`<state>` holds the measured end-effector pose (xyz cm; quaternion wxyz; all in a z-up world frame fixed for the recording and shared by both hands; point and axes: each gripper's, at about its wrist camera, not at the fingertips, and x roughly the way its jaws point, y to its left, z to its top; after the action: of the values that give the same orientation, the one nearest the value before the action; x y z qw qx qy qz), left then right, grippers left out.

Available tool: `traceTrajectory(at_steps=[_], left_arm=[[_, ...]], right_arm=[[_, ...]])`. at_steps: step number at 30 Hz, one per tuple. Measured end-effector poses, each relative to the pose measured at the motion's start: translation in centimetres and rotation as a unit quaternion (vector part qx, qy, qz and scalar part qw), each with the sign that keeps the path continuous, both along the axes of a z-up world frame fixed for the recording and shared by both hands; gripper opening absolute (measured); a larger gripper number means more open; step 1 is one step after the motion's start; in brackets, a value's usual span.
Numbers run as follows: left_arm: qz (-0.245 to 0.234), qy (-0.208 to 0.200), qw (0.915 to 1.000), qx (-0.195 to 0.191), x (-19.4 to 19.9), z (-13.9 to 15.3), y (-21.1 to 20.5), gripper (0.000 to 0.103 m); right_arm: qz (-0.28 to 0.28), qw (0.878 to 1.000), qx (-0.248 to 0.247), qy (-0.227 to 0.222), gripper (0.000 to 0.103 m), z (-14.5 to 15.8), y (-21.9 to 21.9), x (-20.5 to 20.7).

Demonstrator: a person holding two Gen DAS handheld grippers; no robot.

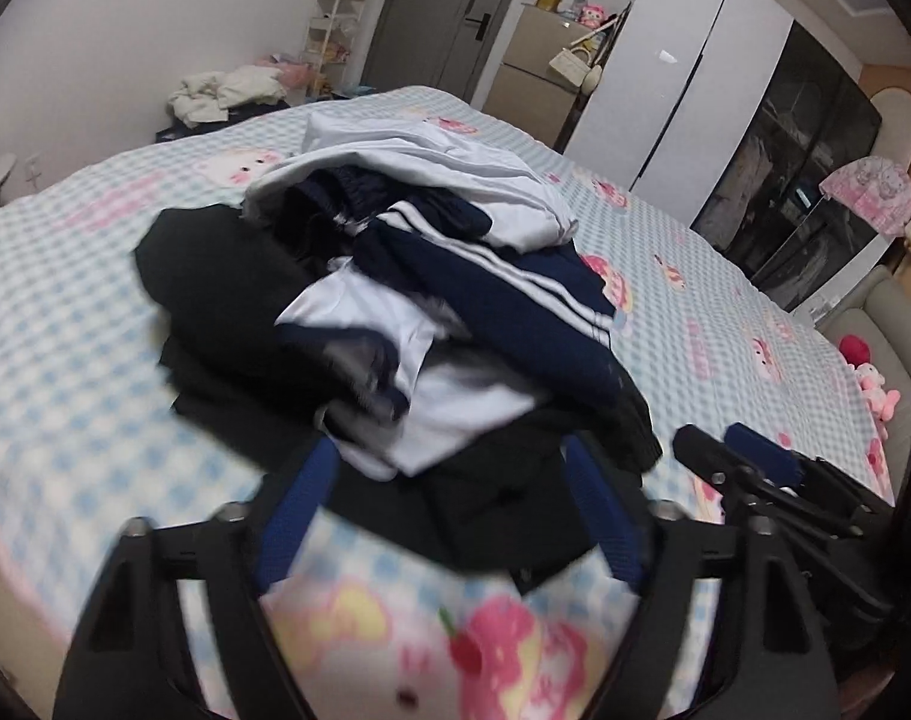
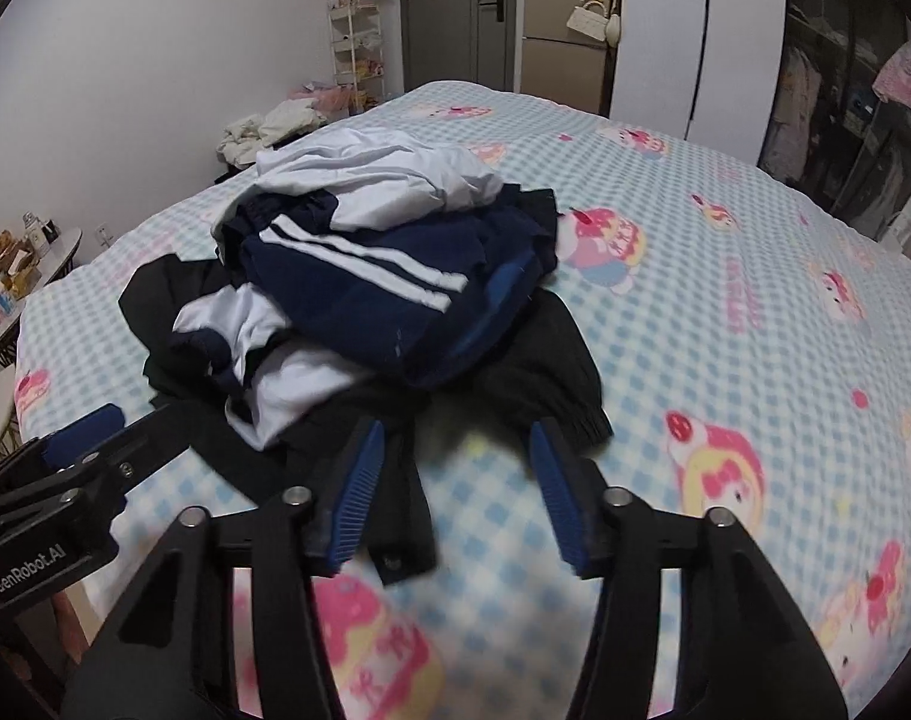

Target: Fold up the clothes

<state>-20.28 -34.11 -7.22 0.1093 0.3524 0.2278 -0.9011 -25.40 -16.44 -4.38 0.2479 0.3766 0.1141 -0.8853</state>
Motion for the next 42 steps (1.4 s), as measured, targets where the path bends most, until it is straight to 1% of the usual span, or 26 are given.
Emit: traceTrajectory(at_steps=[2,3,5,6,7,8,9,12,14,15,16,17,18,19,20,21,22,23,27,30,32,34,36,38,40,42], left_arm=[[-0.016,-0.011,0.9997,0.012,-2.3,-0.6,-0.5,0.050],[-0.026,-0.018,0.9993,0.020,-3.5,-1.0,-0.6,0.049],[-0.044,-0.020,0.9974,0.053,-5.5,-2.0,-1.1,0.047],[-0.044,-0.023,0.9971,0.058,-6.1,-2.3,-1.2,0.047],[-0.045,-0.025,0.9969,0.059,-6.7,-2.5,-1.2,0.047],[-0.047,-0.027,0.9967,0.061,-7.4,-2.8,-1.2,0.048],[-0.048,-0.029,0.9963,0.066,-7.9,-3.1,-1.3,0.049],[-0.058,-0.027,0.9934,0.095,-9.4,-4.0,-1.1,0.049],[-0.066,-0.025,0.9908,0.115,-10.2,-4.4,-1.0,0.049],[-0.072,-0.026,0.9887,0.129,-10.7,-4.7,-0.8,0.049],[-0.076,-0.030,0.9868,0.140,-11.2,-5.0,-0.6,0.049],[-0.077,-0.040,0.9856,0.145,-11.8,-5.5,-0.2,0.046],[-0.077,-0.049,0.9848,0.148,-12.3,-5.8,0.1,0.030],[-0.074,-0.055,0.9850,0.146,-12.6,-6.0,0.4,0.021],[-0.072,-0.059,0.9851,0.145,-12.7,-6.1,0.8,0.014],[-0.072,-0.056,0.9854,0.143,-12.7,-6.0,1.2,0.011],[-0.075,-0.050,0.9860,0.140,-12.5,-5.7,1.6,0.009],[-0.077,-0.044,0.9868,0.136,-12.3,-5.4,2.1,0.007],[-0.092,-0.029,0.9889,0.113,-11.7,-3.9,3.4,0.005],[-0.105,-0.027,0.9876,0.113,-11.1,-3.1,4.7,0.002],[-0.116,-0.026,0.9862,0.116,-10.5,-2.8,5.5,0.002],[-0.128,-0.027,0.9863,0.101,-9.9,-2.3,7.0,0.002],[-0.141,-0.028,0.9861,0.084,-9.4,-1.8,8.6,0.000],[-0.148,-0.027,0.9840,0.095,-8.6,-1.7,9.2,0.000],[-0.139,-0.032,0.9849,0.098,-8.3,-2.0,9.4,0.000],[-0.108,-0.041,0.9884,0.099,-8.2,-2.7,8.5,0.000]], right_arm=[[0.007,1.000,-0.002,-0.002,0.051,-0.7,-1.2,-1.4],[0.011,1.000,-0.007,-0.008,0.051,-1.1,-1.7,-2.1],[0.019,1.000,-0.010,-0.015,0.051,-2.0,-2.6,-3.2],[0.021,1.000,-0.008,-0.016,0.050,-2.4,-2.9,-3.6],[0.027,1.000,-0.005,-0.015,0.051,-2.9,-3.3,-3.9],[0.033,0.999,-0.001,-0.014,0.054,-3.4,-3.5,-4.2],[0.036,0.999,0.002,-0.015,0.063,-3.9,-3.6,-4.4],[0.027,1.000,-0.010,-0.013,0.064,-4.9,-3.2,-4.8],[0.028,1.000,-0.006,-0.012,0.063,-5.3,-3.5,-5.2],[0.031,0.999,-0.001,-0.010,0.062,-5.5,-3.8,-5.3],[0.036,0.999,0.002,-0.007,0.055,-5.6,-4.1,-5.4],[0.044,0.999,0.004,-0.008,0.050,-5.6,-4.3,-5.4],[0.053,0.999,0.005,-0.010,0.042,-5.7,-4.5,-5.3],[0.057,0.998,0.007,-0.007,0.034,-5.6,-4.7,-5.1],[0.060,0.998,0.009,-0.001,0.028,-5.6,-4.8,-4.9],[0.064,0.998,0.011,0.004,0.019,-5.5,-4.9,-4.6],[0.065,0.998,0.011,0.010,0.012,-5.3,-5.0,-4.2],[0.067,0.998,0.010,0.018,0.011,-5.0,-4.8,-3.8],[0.075,0.996,0.004,0.052,0.007,-3.5,-4.0,-2.4],[0.078,0.995,0.005,0.064,0.006,-2.5,-3.0,-1.2],[0.078,0.995,0.003,0.068,0.005,-1.9,-1.9,-0.2],[0.075,0.995,0.002,0.070,0.005,-1.4,-0.5,0.8],[0.068,0.996,0.001,0.059,0.005,-1.4,0.9,1.5],[0.057,0.997,-0.002,0.044,0.005,-1.5,2.0,1.4],[0.048,0.998,-0.010,0.029,0.006,-1.6,2.7,1.0],[0.038,0.999,-0.017,0.013,0.006,-1.7,3.5,0.6]])
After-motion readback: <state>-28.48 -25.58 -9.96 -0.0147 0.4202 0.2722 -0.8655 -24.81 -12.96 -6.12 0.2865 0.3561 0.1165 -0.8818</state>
